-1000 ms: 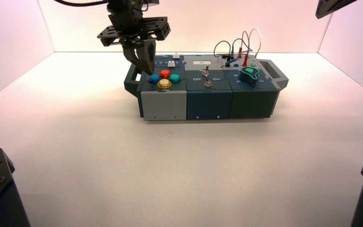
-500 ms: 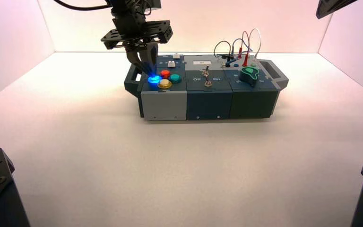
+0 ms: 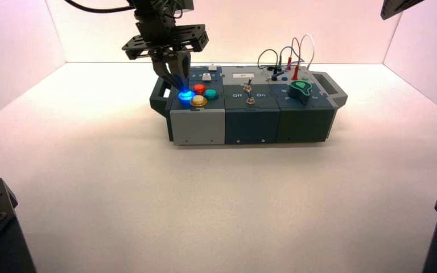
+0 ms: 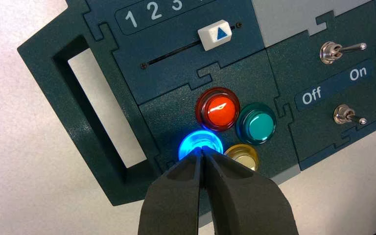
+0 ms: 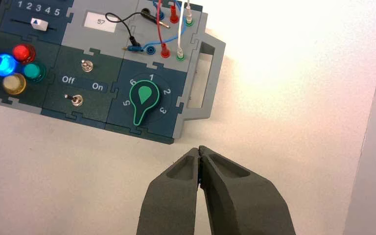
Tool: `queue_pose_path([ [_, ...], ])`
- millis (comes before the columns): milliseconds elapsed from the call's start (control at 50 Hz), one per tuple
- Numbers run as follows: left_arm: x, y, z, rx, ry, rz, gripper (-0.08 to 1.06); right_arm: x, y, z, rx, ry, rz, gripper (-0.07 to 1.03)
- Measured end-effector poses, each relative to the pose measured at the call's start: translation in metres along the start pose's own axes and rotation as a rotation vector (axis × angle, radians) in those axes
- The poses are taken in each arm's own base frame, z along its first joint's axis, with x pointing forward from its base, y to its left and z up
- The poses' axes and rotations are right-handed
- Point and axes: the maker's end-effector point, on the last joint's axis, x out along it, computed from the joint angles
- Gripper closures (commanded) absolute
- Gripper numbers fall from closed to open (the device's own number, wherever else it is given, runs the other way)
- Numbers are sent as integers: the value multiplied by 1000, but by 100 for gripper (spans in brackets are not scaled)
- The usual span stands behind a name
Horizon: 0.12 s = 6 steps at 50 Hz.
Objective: Push the blue button with the left gripper.
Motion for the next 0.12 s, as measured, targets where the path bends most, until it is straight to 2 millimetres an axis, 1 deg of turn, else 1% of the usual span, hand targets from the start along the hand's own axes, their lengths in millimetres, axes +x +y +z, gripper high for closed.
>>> queue_pose_path([
  [120, 0, 0, 0, 0, 0, 0, 101, 0, 0, 0, 0, 0, 0, 99],
])
